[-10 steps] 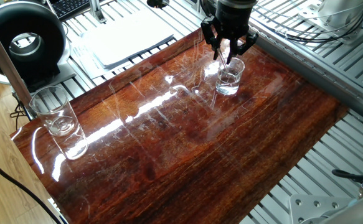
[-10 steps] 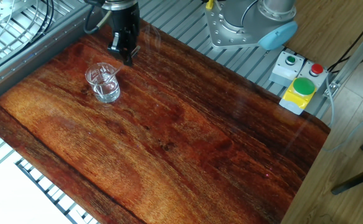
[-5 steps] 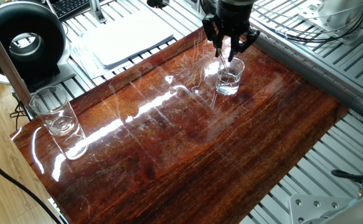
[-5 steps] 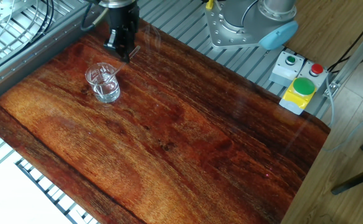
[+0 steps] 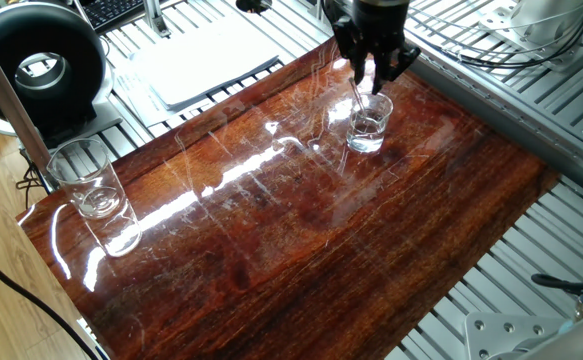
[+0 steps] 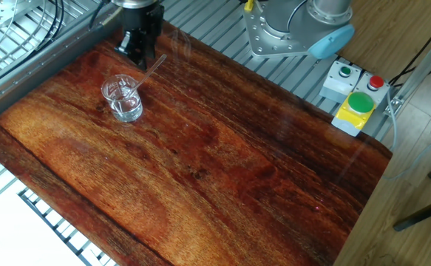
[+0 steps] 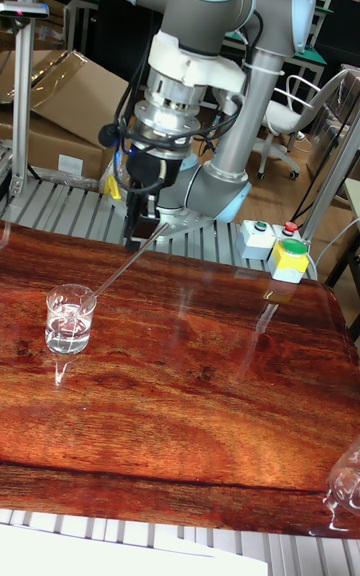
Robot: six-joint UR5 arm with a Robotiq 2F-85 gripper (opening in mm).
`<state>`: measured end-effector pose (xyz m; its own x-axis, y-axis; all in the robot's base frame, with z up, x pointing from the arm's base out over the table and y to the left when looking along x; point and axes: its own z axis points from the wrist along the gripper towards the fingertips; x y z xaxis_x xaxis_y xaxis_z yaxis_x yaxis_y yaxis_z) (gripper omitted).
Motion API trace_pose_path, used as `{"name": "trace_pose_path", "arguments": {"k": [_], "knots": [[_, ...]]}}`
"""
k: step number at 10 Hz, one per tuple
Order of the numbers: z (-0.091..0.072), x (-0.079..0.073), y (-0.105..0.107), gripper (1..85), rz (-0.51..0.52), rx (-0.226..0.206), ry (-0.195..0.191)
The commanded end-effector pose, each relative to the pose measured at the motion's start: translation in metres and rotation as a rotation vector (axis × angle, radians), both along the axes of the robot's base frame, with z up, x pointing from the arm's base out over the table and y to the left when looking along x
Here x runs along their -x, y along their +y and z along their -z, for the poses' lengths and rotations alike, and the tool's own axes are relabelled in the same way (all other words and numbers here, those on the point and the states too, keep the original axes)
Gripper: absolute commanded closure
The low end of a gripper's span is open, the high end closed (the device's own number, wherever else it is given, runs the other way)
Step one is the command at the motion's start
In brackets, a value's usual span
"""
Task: Stir the beaker with a glass rod
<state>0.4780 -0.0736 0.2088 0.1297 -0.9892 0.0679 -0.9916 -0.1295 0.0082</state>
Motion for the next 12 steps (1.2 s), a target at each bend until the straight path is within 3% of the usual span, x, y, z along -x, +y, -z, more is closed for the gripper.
{"name": "trace_pose_path", "arguments": {"k": [1,3,6,9,12], "knots": [[-0.004,0.002,-0.001,50.3,0.235,0.003,-0.016],[-0.005,0.001,-0.006,51.0,0.443,0.019,-0.041],[-0.006,0.009,-0.003,51.7,0.701,0.018,-0.031],[-0.01,0.014,-0.001,51.7,0.843,0.023,-0.027],[-0.011,0.019,0.015,51.3,0.991,-0.02,0.007]]}}
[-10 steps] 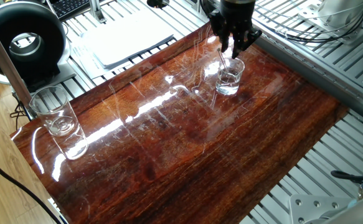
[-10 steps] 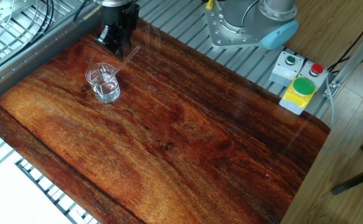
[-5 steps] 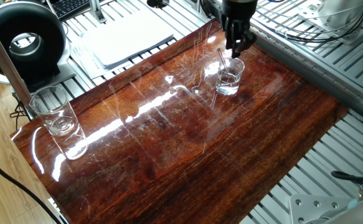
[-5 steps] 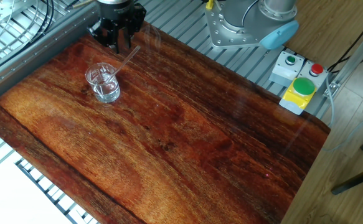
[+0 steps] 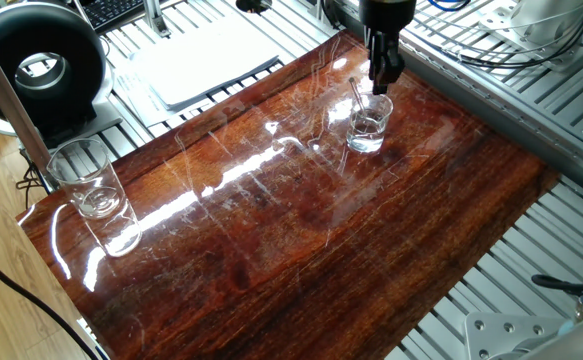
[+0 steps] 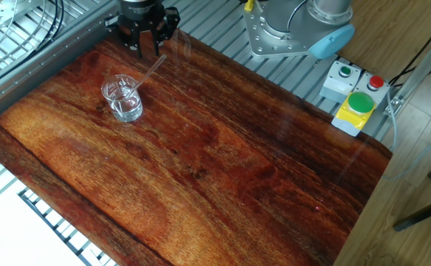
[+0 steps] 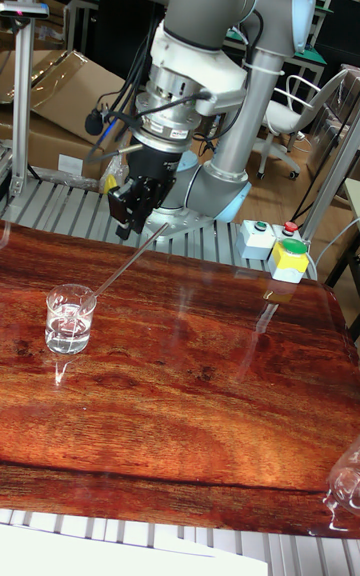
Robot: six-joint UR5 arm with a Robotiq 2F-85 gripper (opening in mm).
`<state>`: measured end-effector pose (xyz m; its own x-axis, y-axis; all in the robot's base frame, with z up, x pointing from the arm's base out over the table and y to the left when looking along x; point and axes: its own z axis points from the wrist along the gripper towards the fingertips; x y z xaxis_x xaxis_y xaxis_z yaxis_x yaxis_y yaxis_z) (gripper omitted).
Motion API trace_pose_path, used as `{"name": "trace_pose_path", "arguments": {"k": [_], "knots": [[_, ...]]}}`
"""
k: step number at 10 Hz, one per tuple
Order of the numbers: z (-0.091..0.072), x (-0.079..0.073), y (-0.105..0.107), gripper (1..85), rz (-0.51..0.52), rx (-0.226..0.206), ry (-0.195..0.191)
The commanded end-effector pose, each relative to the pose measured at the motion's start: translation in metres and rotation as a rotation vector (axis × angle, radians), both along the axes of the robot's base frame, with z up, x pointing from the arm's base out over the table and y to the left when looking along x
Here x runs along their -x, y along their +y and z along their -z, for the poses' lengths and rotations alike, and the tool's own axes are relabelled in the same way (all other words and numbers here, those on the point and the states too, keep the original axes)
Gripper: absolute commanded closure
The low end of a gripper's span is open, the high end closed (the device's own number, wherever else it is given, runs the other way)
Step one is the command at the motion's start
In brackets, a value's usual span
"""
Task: Stir the beaker with a glass rod
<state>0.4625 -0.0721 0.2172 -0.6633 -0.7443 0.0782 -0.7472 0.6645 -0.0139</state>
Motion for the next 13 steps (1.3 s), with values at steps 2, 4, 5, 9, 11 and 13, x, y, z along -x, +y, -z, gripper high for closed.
{"name": "trace_pose_path", "arguments": {"k": [2,4,5,9,11,13], "knots": [[-0.002,0.005,0.016,51.3,0.156,-0.048,0.012],[-0.002,0.006,0.018,51.3,0.168,-0.054,0.018],[-0.002,0.005,0.019,51.3,0.17,-0.054,0.018],[-0.004,-0.003,0.024,51.3,0.188,-0.057,0.016],[-0.004,-0.007,0.027,51.3,0.196,-0.055,0.015],[-0.005,-0.01,0.029,51.3,0.196,-0.055,0.012]]}}
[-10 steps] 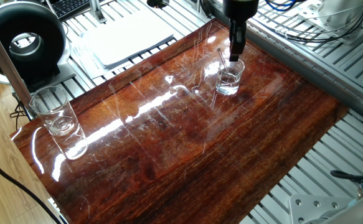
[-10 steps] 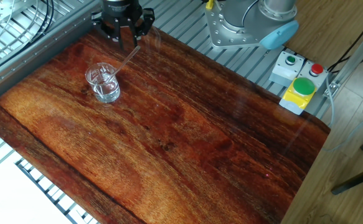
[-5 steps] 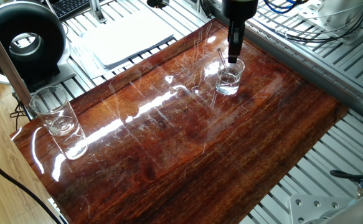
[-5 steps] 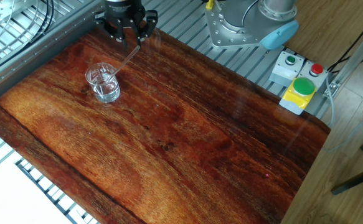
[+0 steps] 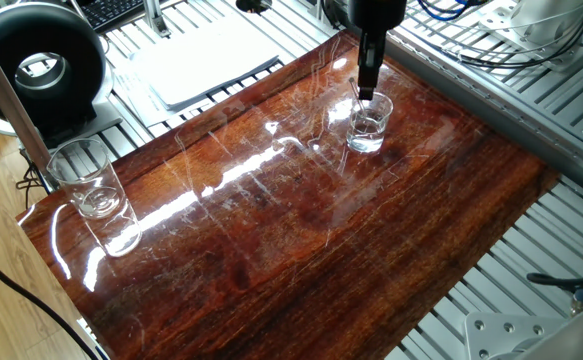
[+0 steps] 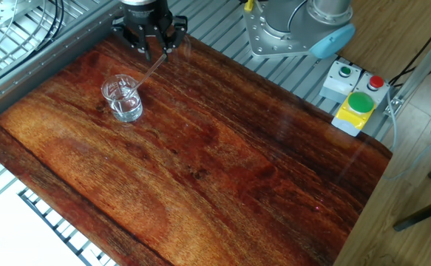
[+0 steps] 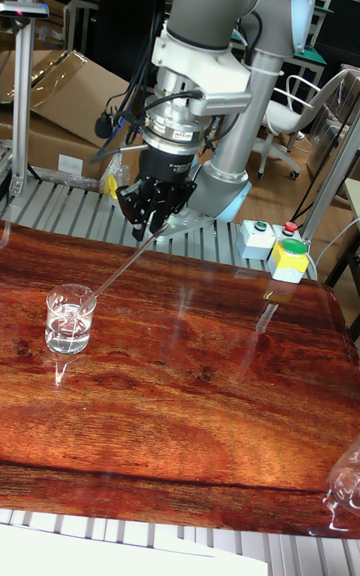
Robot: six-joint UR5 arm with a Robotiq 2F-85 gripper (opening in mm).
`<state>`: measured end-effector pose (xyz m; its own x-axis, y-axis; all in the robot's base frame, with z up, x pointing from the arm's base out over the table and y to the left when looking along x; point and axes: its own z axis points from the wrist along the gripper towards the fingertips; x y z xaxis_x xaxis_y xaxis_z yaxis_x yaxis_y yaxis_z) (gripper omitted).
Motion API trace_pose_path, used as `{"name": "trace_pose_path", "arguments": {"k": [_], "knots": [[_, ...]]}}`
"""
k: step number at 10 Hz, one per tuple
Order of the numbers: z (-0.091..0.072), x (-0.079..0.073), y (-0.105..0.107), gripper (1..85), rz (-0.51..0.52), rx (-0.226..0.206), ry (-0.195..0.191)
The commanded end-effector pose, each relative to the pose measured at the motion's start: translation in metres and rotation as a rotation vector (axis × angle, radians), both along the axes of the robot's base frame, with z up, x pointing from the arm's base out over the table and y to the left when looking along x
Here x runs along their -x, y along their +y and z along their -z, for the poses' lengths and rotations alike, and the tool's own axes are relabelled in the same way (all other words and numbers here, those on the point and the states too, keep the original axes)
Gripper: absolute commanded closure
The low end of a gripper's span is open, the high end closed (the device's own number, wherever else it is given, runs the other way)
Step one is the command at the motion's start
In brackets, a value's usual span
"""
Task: Stir the beaker with a glass rod
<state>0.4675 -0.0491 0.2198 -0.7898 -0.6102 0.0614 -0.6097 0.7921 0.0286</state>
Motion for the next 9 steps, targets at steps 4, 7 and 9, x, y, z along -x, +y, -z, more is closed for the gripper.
{"name": "trace_pose_path", "arguments": {"k": [4,7,9], "knots": [[-0.005,-0.014,0.01,51.3,0.01,-0.01,-0.012],[-0.006,-0.017,0.011,51.3,0.011,-0.007,-0.012],[-0.008,-0.022,0.012,51.3,0.013,-0.002,-0.012]]}}
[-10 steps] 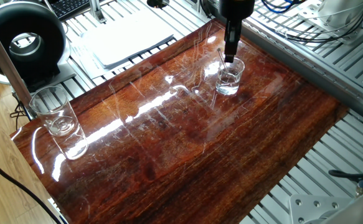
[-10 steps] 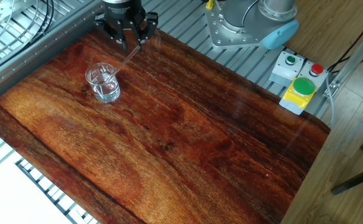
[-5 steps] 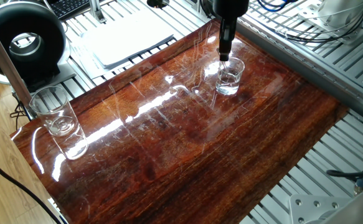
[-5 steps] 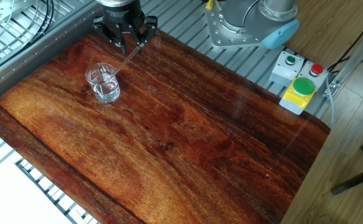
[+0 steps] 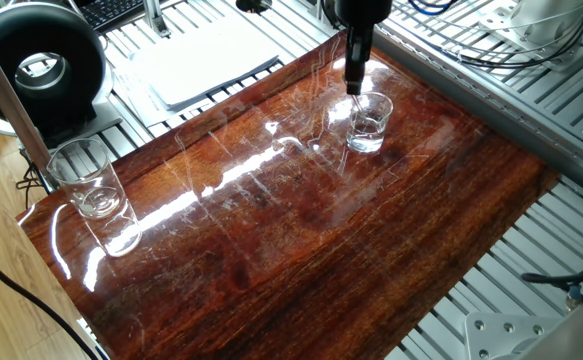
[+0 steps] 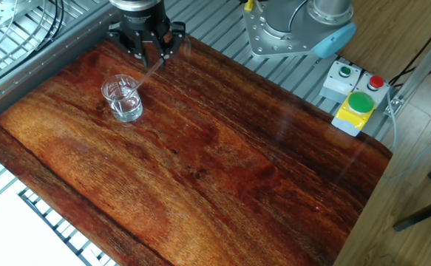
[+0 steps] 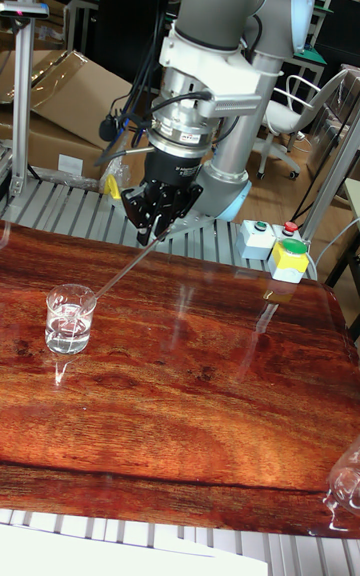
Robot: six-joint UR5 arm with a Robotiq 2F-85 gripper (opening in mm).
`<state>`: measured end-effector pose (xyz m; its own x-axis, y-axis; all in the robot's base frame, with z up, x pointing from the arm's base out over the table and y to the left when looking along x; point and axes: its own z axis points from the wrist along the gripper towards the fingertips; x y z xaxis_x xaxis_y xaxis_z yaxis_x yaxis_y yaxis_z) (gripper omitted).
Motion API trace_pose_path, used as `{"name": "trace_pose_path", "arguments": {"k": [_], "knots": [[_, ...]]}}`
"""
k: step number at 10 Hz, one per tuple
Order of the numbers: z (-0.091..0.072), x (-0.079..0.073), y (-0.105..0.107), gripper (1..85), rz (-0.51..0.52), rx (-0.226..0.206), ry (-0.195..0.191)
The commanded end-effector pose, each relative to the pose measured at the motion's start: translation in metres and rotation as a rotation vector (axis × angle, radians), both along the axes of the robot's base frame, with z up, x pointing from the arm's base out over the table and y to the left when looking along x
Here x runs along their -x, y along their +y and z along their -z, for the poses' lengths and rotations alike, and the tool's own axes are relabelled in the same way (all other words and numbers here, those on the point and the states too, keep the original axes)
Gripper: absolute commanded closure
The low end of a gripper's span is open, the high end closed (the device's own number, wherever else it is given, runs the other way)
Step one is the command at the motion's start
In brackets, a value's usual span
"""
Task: Stir the beaker with a glass rod
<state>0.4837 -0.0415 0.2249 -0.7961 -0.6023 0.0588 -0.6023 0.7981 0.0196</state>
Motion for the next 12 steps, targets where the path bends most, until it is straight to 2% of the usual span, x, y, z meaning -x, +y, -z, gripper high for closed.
{"name": "trace_pose_path", "arguments": {"k": [1,8,12], "knots": [[-0.004,-0.009,0.006,51.3,0.004,-0.006,-0.007],[-0.01,-0.02,0.016,51.3,0.009,-0.012,-0.009],[-0.012,-0.024,0.018,51.3,0.03,0.003,-0.003]]}}
